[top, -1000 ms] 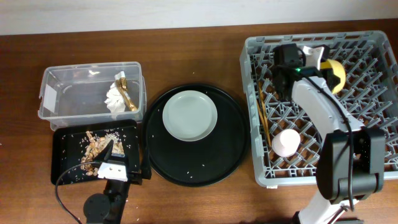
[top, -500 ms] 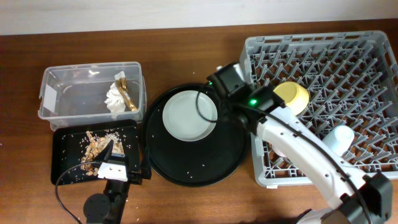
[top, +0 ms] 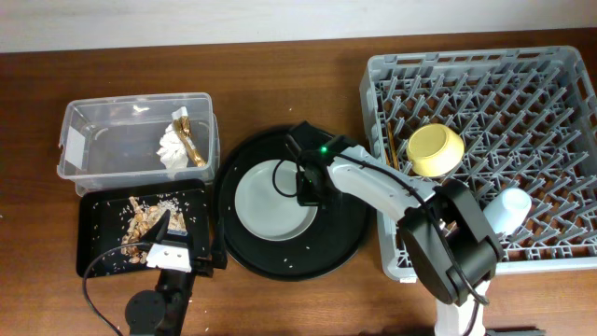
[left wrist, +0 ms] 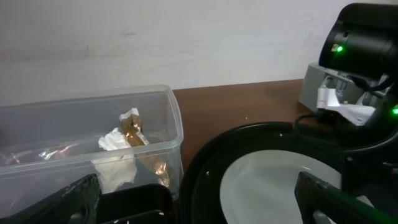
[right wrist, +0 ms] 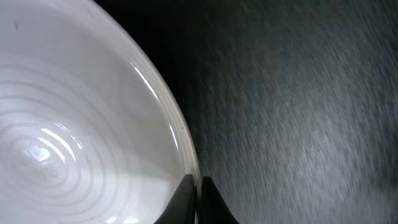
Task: Sort waste into correct bins and load items into the dishwasher rack
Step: 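Grasp the white plate with the right gripper and stand it in the rack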
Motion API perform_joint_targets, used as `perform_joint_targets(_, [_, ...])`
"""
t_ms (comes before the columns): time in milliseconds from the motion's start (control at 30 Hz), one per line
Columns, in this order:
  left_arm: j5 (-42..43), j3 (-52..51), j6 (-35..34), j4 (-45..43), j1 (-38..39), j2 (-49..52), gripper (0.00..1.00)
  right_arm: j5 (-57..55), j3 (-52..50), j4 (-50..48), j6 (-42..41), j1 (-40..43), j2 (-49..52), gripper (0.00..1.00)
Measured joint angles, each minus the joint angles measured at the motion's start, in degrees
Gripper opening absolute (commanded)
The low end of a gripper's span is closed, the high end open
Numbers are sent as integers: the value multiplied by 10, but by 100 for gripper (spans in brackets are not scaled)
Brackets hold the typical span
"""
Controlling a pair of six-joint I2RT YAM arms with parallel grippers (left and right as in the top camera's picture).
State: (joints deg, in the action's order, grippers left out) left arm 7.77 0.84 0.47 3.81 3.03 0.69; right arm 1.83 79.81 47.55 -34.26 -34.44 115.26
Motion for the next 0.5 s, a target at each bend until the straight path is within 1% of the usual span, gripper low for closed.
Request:
perform_joint_targets(67, [0, 0, 0, 0, 0, 0, 99, -20, -3, 8, 10, 6, -39, 4])
perform_joint_targets(133, [0, 0, 0, 0, 0, 0, 99, -58, -4, 4, 32, 18, -102, 4])
perform_joint_targets(167, [0, 0, 0, 0, 0, 0, 99, -94, -4, -3, 56, 30, -163, 4])
perform_joint_targets(200, [0, 0, 0, 0, 0, 0, 99, -148, 2, -8, 86, 50, -252, 4])
perform_joint_targets(233, [0, 0, 0, 0, 0, 0, 99, -172, 7, -9, 100, 58, -282, 4])
perform_joint_targets(267, [0, 0, 0, 0, 0, 0, 99, -230, 10, -11, 124, 74, -315, 4])
perform_joint_targets(333, [0, 0, 0, 0, 0, 0, 99, -336, 10, -19, 150, 108, -328, 4])
perform_joint_targets(367, [0, 0, 0, 0, 0, 0, 99, -355, 10, -23, 153, 118, -327, 4])
perform_joint_targets(400, [0, 0, 0, 0, 0, 0, 99, -428, 9, -40, 166, 151, -320, 4])
perform_joint_targets(433, [0, 0, 0, 0, 0, 0, 99, -471, 8, -68, 183, 180, -314, 4])
perform_joint_targets(500, [0, 0, 0, 0, 0, 0, 99, -525, 7, -117, 213, 231, -301, 4])
